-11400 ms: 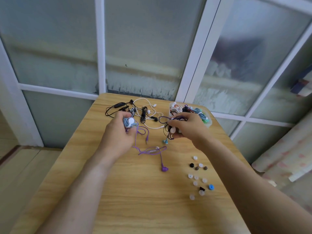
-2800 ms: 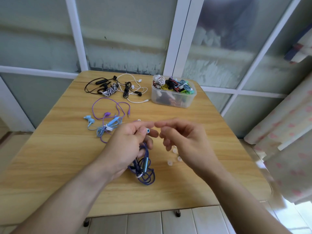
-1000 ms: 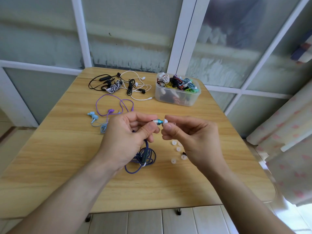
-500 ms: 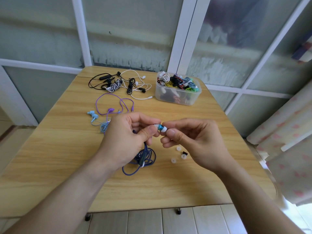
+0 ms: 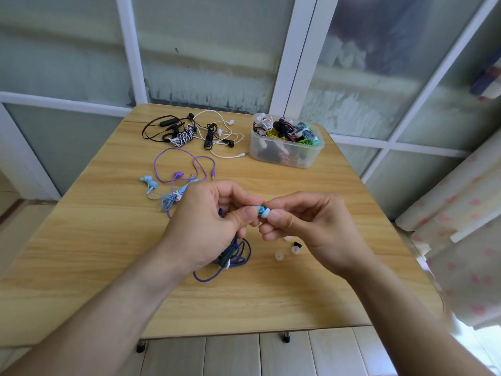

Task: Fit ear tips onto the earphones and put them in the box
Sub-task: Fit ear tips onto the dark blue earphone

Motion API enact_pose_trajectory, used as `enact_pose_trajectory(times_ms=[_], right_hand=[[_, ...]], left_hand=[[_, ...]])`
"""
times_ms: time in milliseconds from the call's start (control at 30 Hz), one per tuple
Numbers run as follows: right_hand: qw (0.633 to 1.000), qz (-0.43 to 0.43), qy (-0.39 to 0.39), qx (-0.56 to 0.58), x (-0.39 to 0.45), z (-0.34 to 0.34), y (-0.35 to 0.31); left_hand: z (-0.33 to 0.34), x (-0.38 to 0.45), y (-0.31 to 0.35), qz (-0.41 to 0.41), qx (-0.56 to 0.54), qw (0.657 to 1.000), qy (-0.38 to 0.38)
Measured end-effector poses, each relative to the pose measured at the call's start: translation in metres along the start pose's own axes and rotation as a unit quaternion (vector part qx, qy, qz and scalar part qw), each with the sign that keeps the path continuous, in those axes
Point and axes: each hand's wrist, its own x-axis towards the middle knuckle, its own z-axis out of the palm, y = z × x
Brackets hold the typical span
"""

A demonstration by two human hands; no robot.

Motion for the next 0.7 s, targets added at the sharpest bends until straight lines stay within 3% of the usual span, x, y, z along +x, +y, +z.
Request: enact_pose_trajectory(times_ms=[433,700], right_hand=[[0.975,0.129,-0.004,0.183,0.0019,0.0072,0.0005],[0.975,0.122,0.007,0.184,0.003,0.0084,0.0016]], left_hand=[[-0.001,-0.0005,0.0015,0.028,0.006,0.999,0.02],[-0.0018,0.0002,-0.0002,0.028,0.008,0.999,0.03]])
